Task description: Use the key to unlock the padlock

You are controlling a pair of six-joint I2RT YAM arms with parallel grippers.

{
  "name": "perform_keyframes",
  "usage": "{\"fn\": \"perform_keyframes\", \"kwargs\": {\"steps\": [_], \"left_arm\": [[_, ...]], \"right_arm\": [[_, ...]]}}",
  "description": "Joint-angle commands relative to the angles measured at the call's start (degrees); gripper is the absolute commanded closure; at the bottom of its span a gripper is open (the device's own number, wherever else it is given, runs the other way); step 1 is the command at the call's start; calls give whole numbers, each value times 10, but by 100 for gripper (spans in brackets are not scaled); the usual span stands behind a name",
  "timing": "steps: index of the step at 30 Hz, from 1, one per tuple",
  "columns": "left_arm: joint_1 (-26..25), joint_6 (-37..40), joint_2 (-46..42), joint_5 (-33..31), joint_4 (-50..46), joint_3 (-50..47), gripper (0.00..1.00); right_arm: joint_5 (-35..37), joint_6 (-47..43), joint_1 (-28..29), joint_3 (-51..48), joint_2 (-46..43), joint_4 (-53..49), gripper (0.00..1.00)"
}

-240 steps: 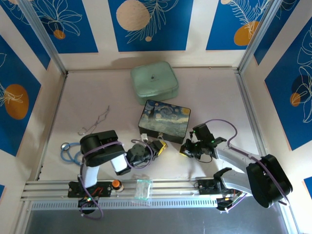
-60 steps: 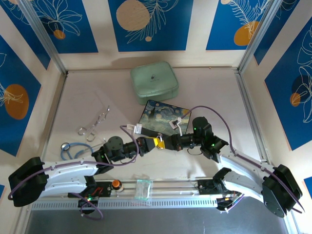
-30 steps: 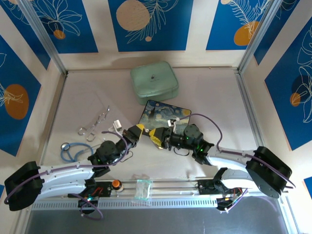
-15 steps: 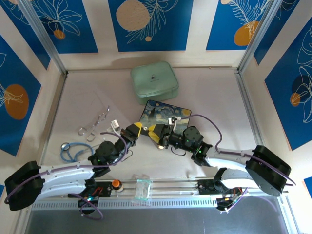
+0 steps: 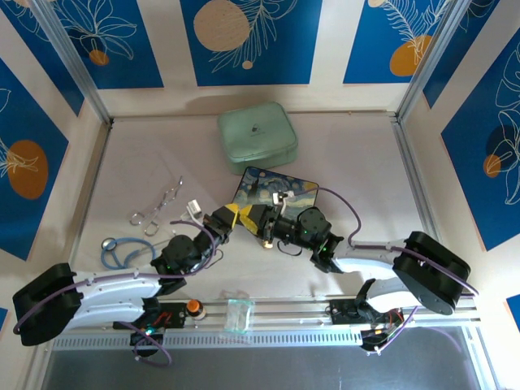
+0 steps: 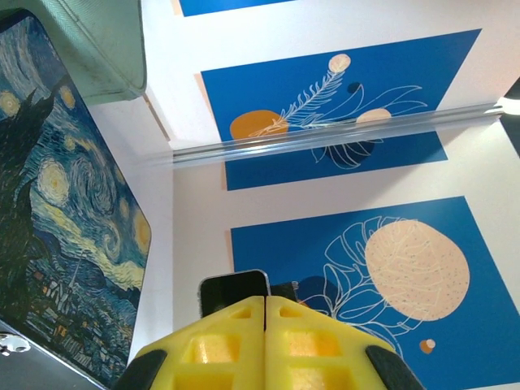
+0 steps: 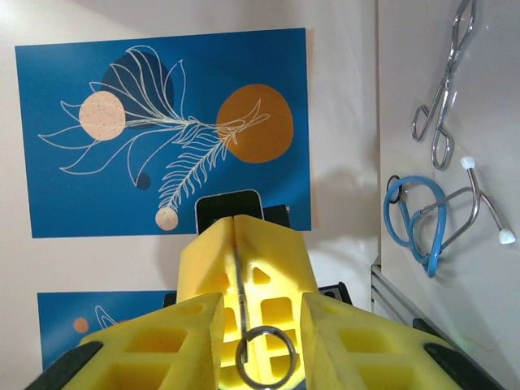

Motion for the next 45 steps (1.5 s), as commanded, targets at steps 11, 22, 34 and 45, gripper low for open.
{"fn": "perform_keyframes", "kwargs": {"steps": [11,22,34,45], "left_arm": [[4,-5,-10,-16,17,-7,100],[4,-6,-13,-19,14,-7,100],[4,-9,-10,-27,6,-12,100],[4,60,-95,-19,-308,57,8]], "right_arm": [[15,-2,2,-7,-10,33,81],[12,-2,3,-9,-10,21,89],[21,2,3,-17,-26,-13,100],[-81,-24,-73,-7,-92,-218,100]]}}
